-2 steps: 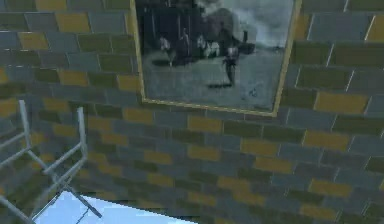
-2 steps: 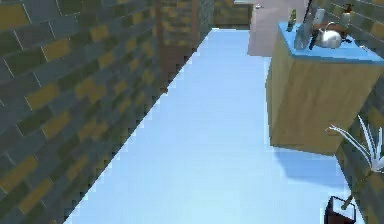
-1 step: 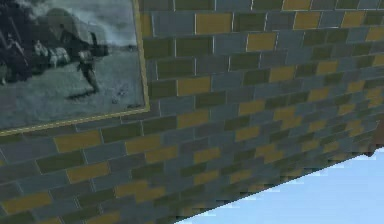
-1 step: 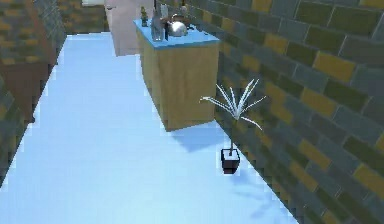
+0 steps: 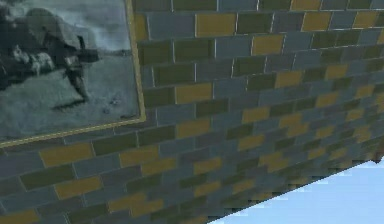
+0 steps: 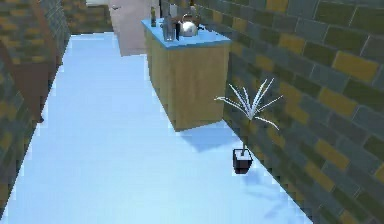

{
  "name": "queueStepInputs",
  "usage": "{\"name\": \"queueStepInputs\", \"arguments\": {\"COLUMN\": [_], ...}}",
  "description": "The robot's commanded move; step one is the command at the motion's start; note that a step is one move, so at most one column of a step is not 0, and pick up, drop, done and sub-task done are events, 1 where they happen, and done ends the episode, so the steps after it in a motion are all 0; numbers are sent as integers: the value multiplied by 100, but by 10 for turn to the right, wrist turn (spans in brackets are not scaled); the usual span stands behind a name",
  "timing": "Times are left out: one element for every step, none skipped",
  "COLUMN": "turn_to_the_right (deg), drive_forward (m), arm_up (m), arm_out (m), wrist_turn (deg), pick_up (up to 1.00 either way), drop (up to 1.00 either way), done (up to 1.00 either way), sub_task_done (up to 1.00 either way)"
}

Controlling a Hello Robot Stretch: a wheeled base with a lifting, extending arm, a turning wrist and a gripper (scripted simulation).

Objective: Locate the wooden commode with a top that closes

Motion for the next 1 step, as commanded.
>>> {"name": "queueStepInputs", "arguments": {"turn_to_the_right": [450], "drive_forward": [0], "arm_up": [0], "arm_out": [0], "wrist_turn": [0], "pick_up": [0], "drop": [0], "done": [0], "sub_task_done": [0]}}
